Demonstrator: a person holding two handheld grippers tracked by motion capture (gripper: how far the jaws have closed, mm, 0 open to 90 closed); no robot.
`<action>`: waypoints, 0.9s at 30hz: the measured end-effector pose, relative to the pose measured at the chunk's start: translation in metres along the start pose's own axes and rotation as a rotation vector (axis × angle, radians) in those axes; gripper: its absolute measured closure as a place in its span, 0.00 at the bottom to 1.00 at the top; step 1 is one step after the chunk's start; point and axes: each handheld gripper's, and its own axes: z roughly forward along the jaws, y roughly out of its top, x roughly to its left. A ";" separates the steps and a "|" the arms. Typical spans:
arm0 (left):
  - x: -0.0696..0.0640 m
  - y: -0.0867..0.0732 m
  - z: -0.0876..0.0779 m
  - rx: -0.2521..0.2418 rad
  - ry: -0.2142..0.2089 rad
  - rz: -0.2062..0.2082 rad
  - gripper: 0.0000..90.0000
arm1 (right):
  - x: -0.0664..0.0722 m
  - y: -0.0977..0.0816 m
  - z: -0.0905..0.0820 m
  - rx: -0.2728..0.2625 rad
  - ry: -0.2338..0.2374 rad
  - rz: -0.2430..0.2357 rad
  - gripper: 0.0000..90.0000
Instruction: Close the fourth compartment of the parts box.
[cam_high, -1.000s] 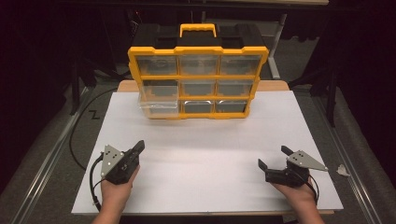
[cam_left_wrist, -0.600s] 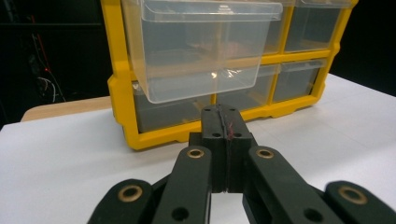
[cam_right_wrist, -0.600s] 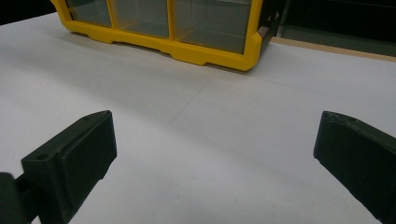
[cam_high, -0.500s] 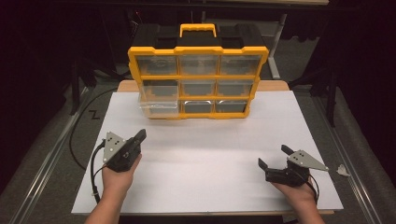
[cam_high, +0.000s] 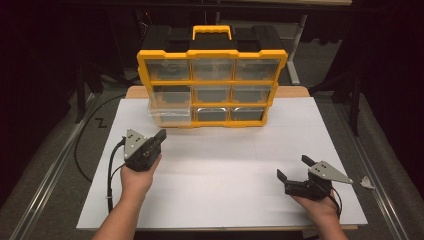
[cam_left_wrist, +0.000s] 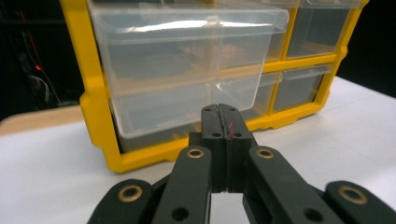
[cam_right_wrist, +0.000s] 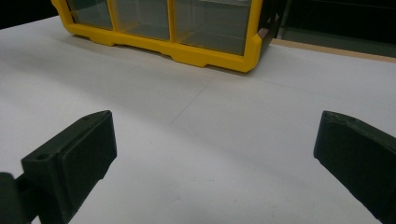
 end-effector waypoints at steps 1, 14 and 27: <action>-0.001 0.003 0.002 -0.006 0.000 0.001 1.00 | 0.000 0.000 0.000 0.000 0.000 0.001 0.01; -0.001 0.018 0.023 0.034 0.036 -0.007 1.00 | 0.000 0.000 -0.001 -0.005 0.008 0.007 0.01; -0.002 0.027 0.030 0.021 0.059 0.001 0.99 | 0.000 0.000 -0.001 -0.005 0.019 0.010 0.01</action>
